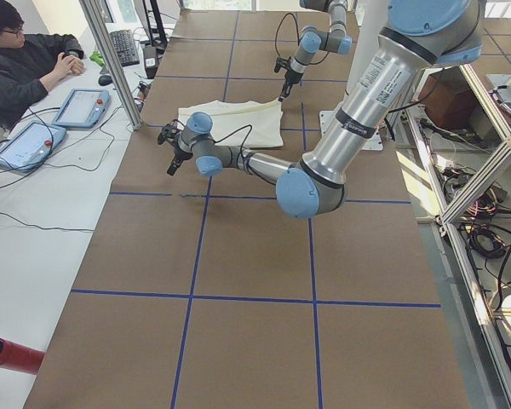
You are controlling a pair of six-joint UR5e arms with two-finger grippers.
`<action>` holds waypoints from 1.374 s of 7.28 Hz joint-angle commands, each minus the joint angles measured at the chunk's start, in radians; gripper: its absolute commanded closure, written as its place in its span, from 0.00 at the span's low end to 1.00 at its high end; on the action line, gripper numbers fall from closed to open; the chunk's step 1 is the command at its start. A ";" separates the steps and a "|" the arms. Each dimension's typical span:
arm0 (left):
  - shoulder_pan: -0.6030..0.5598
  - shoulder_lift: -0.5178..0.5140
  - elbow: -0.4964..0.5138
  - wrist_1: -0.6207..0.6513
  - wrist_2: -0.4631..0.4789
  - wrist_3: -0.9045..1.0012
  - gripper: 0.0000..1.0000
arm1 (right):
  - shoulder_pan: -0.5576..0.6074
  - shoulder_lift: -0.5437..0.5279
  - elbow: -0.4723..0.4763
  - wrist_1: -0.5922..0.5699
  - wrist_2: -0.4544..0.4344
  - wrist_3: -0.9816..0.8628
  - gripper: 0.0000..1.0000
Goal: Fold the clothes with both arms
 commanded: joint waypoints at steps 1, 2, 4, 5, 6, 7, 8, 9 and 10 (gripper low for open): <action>0.002 0.000 0.001 -0.001 0.000 0.000 0.00 | -0.027 -0.008 -0.002 0.039 -0.025 0.168 1.00; 0.003 0.000 -0.001 -0.001 0.000 -0.002 0.00 | -0.027 -0.015 0.000 0.045 -0.033 0.173 0.92; 0.008 0.000 0.001 -0.001 0.000 -0.002 0.00 | -0.025 -0.066 0.000 0.160 -0.062 0.184 0.00; 0.008 0.000 -0.001 -0.001 0.000 -0.002 0.00 | -0.025 -0.054 -0.003 0.160 -0.061 0.097 0.00; 0.008 0.000 -0.001 -0.001 0.000 -0.002 0.00 | -0.009 -0.051 -0.002 0.163 -0.055 -0.039 0.00; 0.008 0.000 0.001 -0.002 0.000 -0.002 0.00 | 0.022 -0.049 -0.009 0.157 -0.042 -0.144 0.00; 0.008 0.000 -0.001 -0.002 0.000 -0.002 0.00 | 0.068 -0.016 -0.040 0.148 0.022 -0.259 0.00; 0.010 0.000 -0.001 -0.002 0.000 -0.002 0.00 | 0.114 0.042 -0.105 0.121 0.084 -0.369 0.00; 0.010 0.002 -0.001 -0.002 0.000 -0.002 0.00 | 0.136 0.119 -0.159 0.040 0.105 -0.431 0.00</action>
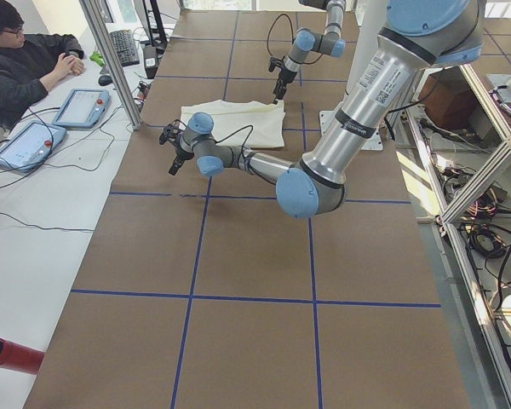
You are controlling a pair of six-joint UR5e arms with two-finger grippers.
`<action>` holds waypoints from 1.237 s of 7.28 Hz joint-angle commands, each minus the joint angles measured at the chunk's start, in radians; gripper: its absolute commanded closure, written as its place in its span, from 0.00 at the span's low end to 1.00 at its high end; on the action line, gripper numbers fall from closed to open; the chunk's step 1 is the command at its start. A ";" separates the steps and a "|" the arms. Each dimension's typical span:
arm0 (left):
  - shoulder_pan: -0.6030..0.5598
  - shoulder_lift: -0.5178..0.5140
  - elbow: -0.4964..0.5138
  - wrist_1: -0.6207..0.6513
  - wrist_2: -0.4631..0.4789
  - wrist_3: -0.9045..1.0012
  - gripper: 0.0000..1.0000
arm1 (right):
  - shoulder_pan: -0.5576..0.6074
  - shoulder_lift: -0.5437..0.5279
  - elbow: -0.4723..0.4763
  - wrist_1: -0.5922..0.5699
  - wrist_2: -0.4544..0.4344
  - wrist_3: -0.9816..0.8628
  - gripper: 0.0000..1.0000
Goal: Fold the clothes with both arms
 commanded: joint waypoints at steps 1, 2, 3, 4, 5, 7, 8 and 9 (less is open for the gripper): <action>0.001 0.007 -0.005 -0.002 0.000 0.000 0.00 | 0.043 0.098 -0.072 -0.135 0.081 -0.111 0.00; 0.001 0.013 -0.006 -0.002 0.000 0.000 0.00 | 0.052 0.098 -0.070 -0.159 0.139 -0.114 0.00; 0.001 0.014 -0.006 -0.002 0.000 0.000 0.00 | 0.052 0.097 -0.070 -0.180 0.141 -0.134 0.00; 0.001 0.014 -0.006 -0.002 0.000 0.000 0.00 | 0.052 0.097 -0.072 -0.209 0.141 -0.147 0.00; 0.002 0.014 -0.006 -0.003 0.000 0.000 0.00 | 0.058 0.097 -0.070 -0.223 0.148 -0.150 0.00; 0.002 0.015 -0.006 -0.003 0.000 0.000 0.00 | 0.098 0.095 -0.070 -0.263 0.155 -0.215 0.00; 0.002 0.015 -0.011 -0.003 0.000 0.000 0.00 | 0.116 0.082 -0.070 -0.277 0.167 -0.217 0.00; 0.002 0.017 -0.014 -0.002 0.000 0.000 0.00 | 0.132 0.053 -0.072 -0.277 0.170 -0.219 0.00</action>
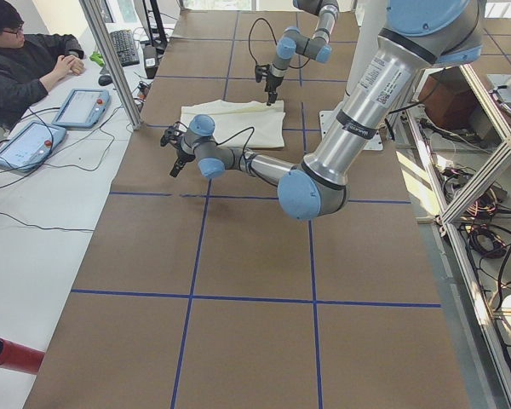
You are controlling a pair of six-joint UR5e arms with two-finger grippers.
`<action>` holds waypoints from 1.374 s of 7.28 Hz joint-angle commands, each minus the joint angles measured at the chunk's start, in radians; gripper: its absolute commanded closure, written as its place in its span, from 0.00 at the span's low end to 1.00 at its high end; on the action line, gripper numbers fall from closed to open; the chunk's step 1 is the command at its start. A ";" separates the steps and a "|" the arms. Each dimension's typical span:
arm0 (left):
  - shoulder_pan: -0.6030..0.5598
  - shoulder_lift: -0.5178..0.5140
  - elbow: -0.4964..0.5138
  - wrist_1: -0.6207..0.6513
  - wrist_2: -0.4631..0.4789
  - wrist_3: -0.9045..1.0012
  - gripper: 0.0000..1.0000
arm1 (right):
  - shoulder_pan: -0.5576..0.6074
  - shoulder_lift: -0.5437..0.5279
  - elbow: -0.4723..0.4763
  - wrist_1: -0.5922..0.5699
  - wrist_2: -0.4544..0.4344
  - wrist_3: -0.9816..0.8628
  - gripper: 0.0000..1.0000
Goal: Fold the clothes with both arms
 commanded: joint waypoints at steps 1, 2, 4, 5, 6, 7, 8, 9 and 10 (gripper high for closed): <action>0.002 0.001 -0.004 0.001 0.000 0.000 0.00 | 0.056 -0.047 0.017 -0.010 0.050 -0.014 0.00; 0.002 0.001 -0.004 0.001 0.000 0.000 0.00 | 0.099 -0.047 0.022 -0.011 0.097 -0.051 0.00; 0.005 0.001 -0.007 0.001 0.000 -0.012 0.00 | 0.153 -0.033 0.020 0.049 0.110 -0.045 0.00; 0.014 0.004 -0.024 0.004 -0.002 -0.068 0.00 | 0.179 0.015 -0.009 0.091 0.121 -0.045 0.00; 0.037 0.006 -0.047 0.015 -0.002 -0.075 0.00 | 0.196 0.069 -0.064 0.091 0.143 -0.045 0.00; 0.040 0.006 -0.048 0.015 -0.002 -0.084 0.00 | 0.207 0.170 -0.167 0.093 0.145 -0.045 0.00; 0.041 0.006 -0.062 0.018 -0.002 -0.087 0.00 | 0.218 0.203 -0.209 0.104 0.150 -0.043 0.00; 0.048 0.006 -0.083 0.018 -0.017 -0.130 0.00 | 0.224 0.192 -0.180 0.105 0.168 0.005 0.00; 0.058 0.006 -0.112 0.017 -0.076 -0.237 0.00 | 0.224 0.141 -0.117 0.181 0.170 0.092 0.00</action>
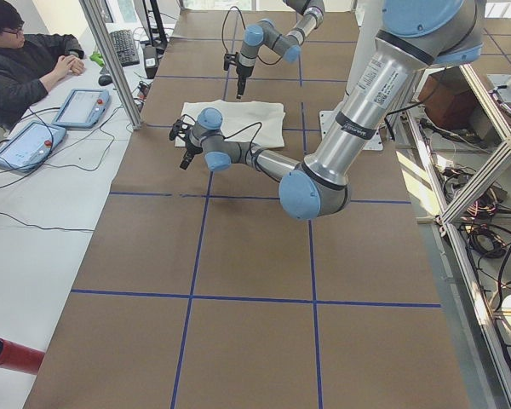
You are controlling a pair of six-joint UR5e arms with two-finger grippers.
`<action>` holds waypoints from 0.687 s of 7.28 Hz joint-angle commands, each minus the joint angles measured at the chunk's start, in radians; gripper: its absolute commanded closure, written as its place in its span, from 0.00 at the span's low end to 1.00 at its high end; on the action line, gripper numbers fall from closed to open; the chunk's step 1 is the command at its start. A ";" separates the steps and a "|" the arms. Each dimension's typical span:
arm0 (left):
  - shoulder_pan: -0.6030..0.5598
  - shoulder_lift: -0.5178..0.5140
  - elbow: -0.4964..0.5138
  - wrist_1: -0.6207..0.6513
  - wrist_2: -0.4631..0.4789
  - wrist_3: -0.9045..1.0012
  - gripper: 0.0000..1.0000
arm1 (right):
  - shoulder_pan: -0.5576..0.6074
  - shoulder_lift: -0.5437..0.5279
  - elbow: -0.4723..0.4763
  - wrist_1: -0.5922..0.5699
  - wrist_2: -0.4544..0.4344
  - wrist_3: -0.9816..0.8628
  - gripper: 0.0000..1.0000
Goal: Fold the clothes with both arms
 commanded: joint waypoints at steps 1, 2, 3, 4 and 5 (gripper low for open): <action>0.041 0.017 -0.103 -0.001 -0.059 -0.242 0.00 | -0.010 -0.121 0.115 0.200 0.013 0.186 0.00; 0.117 0.096 -0.231 -0.002 -0.047 -0.335 0.00 | -0.023 -0.164 0.161 0.261 0.011 0.310 0.00; 0.162 0.185 -0.364 -0.002 -0.035 -0.437 0.00 | -0.043 -0.182 0.203 0.263 -0.005 0.406 0.00; 0.251 0.271 -0.477 -0.002 0.056 -0.523 0.00 | -0.059 -0.220 0.255 0.265 -0.039 0.452 0.00; 0.296 0.311 -0.546 -0.001 0.092 -0.562 0.00 | -0.062 -0.225 0.301 0.266 -0.056 0.453 0.00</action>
